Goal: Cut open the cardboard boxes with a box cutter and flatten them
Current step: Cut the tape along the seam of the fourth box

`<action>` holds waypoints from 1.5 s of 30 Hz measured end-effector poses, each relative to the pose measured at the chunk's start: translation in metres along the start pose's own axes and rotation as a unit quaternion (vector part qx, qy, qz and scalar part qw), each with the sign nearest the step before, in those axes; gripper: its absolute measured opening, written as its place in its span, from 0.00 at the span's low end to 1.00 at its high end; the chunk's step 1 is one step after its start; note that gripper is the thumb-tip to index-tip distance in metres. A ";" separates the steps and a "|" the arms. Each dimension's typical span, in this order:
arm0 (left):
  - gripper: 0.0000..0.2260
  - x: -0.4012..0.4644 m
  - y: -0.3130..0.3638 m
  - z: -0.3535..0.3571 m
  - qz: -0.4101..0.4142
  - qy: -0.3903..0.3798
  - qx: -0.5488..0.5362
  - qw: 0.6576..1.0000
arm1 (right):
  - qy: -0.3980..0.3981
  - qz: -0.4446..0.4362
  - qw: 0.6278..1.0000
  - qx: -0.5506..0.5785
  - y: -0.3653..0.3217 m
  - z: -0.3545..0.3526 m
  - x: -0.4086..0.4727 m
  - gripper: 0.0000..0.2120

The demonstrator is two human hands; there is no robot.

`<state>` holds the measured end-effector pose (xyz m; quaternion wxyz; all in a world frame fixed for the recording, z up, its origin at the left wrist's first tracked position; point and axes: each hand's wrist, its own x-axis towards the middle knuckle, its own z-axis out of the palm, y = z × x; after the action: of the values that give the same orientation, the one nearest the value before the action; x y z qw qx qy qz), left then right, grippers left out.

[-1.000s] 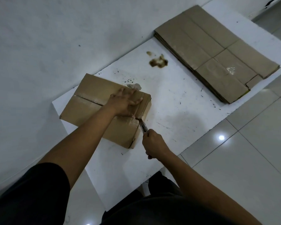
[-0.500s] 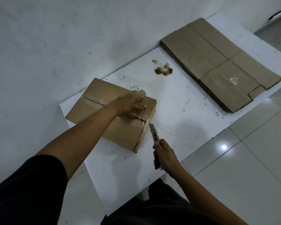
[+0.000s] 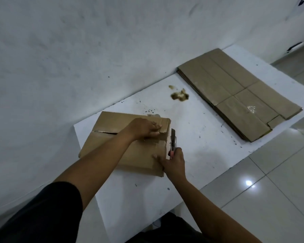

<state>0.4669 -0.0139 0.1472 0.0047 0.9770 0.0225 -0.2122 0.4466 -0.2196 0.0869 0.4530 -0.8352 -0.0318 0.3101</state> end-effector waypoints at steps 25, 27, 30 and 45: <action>0.27 -0.055 -0.077 0.046 -0.239 0.073 -0.293 0.923 | -0.057 0.059 0.977 0.195 -0.030 0.008 0.033 0.28; 0.30 -0.081 -0.087 0.067 -0.268 0.069 -0.292 0.915 | -0.072 0.051 0.978 0.189 -0.036 0.007 0.043 0.27; 0.41 -0.122 -0.088 0.094 -0.318 0.071 -0.341 0.882 | -0.100 0.028 0.978 0.184 -0.048 0.009 0.055 0.27; 0.37 -0.192 -0.020 0.142 -0.452 0.178 -0.329 0.810 | -0.055 -0.212 0.975 -0.031 -0.062 0.060 0.020 0.09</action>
<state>0.2323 -0.0042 0.0982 0.2253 0.8170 0.5307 0.0076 0.4439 -0.1320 0.1019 0.4795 -0.8052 -0.2424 0.2510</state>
